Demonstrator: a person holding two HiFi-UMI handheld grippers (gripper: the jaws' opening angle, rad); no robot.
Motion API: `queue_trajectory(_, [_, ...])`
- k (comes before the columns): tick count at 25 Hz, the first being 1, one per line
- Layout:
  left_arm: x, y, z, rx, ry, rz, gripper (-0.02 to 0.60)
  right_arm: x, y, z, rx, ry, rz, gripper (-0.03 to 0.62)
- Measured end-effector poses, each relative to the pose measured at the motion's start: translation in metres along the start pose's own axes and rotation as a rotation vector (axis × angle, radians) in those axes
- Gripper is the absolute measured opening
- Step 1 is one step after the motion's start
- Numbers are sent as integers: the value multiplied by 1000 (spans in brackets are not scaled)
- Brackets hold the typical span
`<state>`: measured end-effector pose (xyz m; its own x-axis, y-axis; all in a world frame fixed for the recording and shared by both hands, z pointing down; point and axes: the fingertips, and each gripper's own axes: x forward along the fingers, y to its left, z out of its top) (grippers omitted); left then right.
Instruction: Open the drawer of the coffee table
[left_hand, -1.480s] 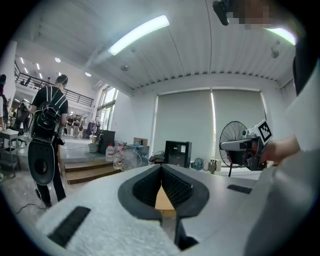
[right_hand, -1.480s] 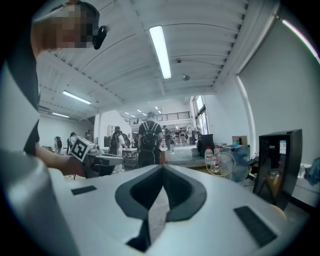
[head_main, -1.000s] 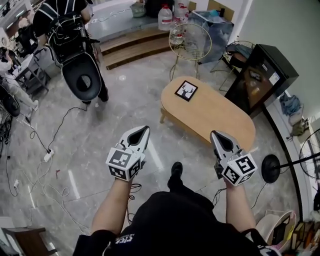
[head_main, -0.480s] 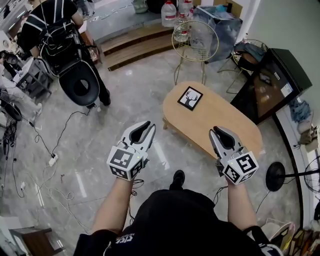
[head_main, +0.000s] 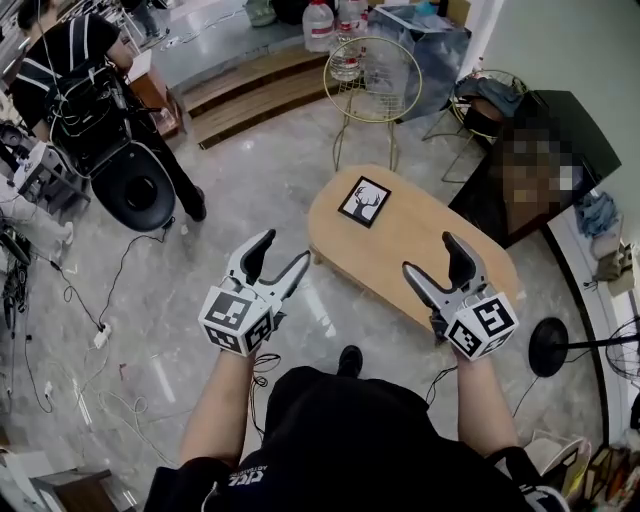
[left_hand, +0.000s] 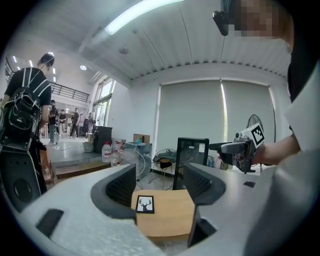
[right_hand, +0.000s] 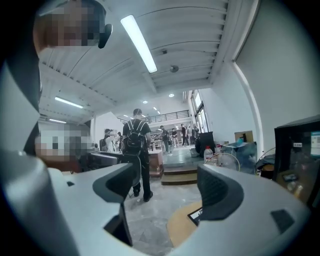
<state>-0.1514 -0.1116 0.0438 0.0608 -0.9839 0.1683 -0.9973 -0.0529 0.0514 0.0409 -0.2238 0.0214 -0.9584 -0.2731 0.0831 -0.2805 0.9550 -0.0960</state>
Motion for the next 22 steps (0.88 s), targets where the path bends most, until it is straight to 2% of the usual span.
queue_trajectory(7, [35,4,15,15,-17,-48,308,0,-14,12,2,-18,-59,446])
queue_trajectory(12, [57,29,14,1,-10,-114,308,18,-19,12,-2,3,-128,464])
queue_trajectory(15, [75,45,5,-15,13,-161,307,36,-24,6,0,31,-169,463])
queue_trajectory(22, [88,93,-28,-38,77,-290,302,71,-4,-16,19,91,-313,463])
